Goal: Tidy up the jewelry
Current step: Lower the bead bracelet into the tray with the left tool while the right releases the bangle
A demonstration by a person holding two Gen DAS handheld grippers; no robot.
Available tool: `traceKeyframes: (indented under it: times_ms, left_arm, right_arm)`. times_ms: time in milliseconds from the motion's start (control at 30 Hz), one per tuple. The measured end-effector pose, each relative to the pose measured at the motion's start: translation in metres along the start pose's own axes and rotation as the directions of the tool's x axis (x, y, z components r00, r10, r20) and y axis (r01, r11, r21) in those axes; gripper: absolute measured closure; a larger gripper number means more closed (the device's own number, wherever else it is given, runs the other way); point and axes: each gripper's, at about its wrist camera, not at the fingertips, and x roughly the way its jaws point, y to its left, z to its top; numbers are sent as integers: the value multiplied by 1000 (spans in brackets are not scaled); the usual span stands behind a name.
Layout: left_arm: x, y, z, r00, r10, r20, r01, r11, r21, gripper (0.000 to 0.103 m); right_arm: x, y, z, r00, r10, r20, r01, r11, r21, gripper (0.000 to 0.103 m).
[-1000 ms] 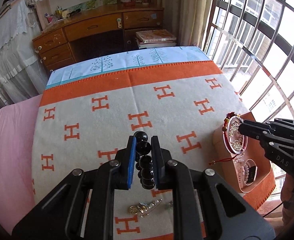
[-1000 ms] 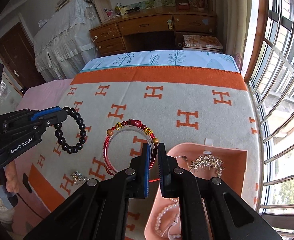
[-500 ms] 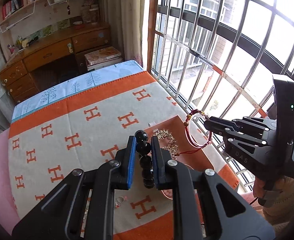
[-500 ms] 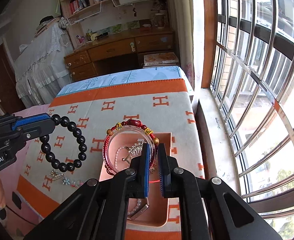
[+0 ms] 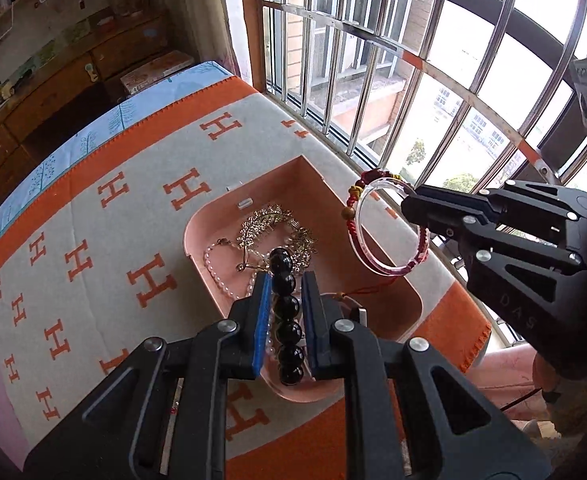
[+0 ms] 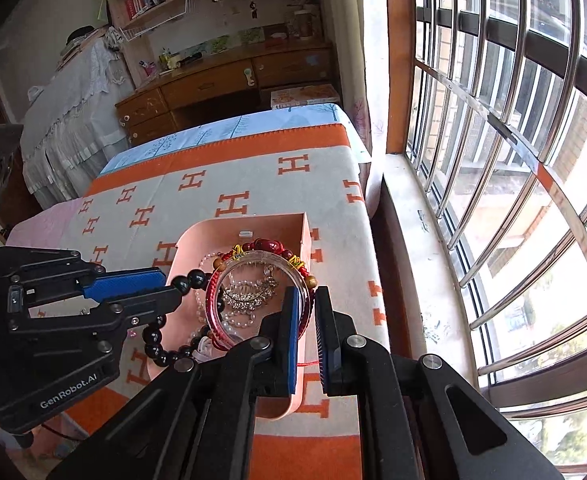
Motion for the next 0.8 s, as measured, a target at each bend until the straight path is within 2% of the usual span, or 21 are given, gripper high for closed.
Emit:
traceKeyframes:
  times_ms: [67,200,400,700,800]
  left_arm:
    - [2,0,-3,1000,24,-13,-24,1000,9,89]
    - [-1,15,-5,1000,9,-22,-11,999,-53,83]
    - [-15,40,-17,1000,5,0,-5,991,-135,83]
    - [-35,59,-40,999,33,41,-25,980,-195,82]
    - [-38,65,-46,998,57,38,-47,974,-222,80]
  right_arm:
    - [6,4,0,1000,1,-4,-1,1000,-12,95]
    - [17,18,4,1000,7,-18,-8,999,-38,95]
    - [30,31,1,999,19,-43,-22,998,-65,95]
    - [53,52,-2,995,27,-96,-37,994,-107,95]
    - [60,55,-3,992,35,-118,-46,995,-92,89]
